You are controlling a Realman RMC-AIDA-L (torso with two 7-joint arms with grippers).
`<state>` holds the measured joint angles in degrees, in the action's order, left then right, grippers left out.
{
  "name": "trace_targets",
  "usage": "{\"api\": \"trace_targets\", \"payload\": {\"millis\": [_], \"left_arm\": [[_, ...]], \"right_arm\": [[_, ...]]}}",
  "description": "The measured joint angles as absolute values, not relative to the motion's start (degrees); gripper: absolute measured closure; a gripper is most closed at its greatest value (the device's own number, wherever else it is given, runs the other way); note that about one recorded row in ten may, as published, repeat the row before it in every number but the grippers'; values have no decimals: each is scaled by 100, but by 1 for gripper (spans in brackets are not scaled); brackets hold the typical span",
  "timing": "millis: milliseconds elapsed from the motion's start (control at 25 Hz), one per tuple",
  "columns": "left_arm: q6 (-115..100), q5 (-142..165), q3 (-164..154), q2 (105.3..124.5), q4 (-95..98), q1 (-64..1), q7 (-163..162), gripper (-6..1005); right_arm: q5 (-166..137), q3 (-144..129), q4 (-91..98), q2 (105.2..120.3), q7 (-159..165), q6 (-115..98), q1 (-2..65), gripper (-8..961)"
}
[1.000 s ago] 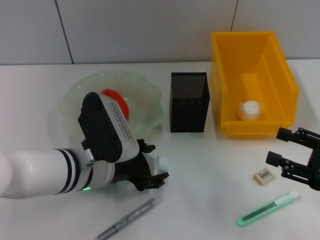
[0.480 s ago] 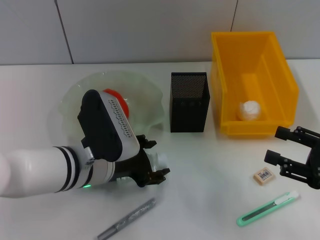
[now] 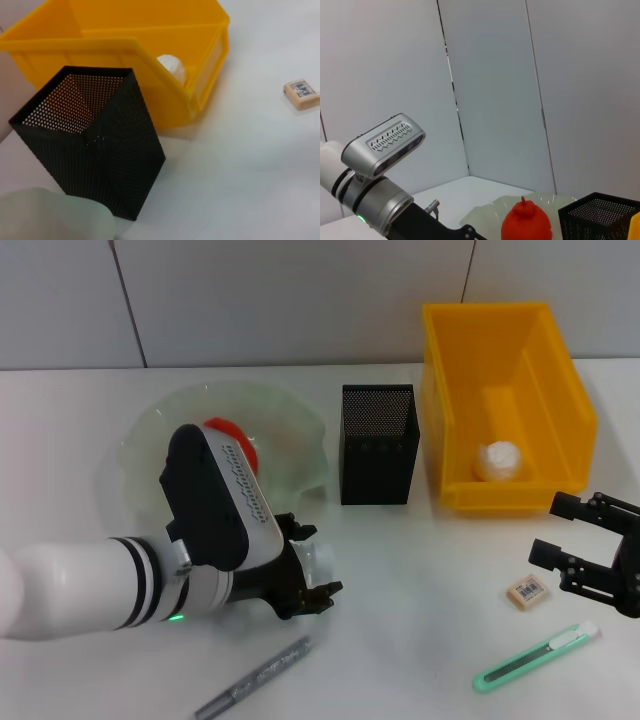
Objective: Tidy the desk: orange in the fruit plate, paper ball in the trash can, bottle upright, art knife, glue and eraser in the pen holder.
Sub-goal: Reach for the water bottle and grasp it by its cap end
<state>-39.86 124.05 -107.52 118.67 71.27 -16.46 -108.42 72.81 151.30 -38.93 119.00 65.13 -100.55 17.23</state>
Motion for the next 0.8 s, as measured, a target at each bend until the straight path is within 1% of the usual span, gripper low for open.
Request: {"api": "trace_targets", "payload": {"millis": [320, 440, 800], "left_arm": [[-3971, 12471, -10831, 11870, 7144, -1626, -10842, 284], [-3968, 12560, -10831, 11878, 7133, -1641, -10844, 425], [-3962, 12613, -10828, 11877, 7150, -1630, -10868, 418]], "right_arm": [[7287, 15129, -3893, 11900, 6521, -10064, 1722, 247], [7287, 15134, -3893, 11900, 6522, -10074, 1722, 247], [7287, 15137, -3893, 11900, 6522, -10088, 1707, 247]]}}
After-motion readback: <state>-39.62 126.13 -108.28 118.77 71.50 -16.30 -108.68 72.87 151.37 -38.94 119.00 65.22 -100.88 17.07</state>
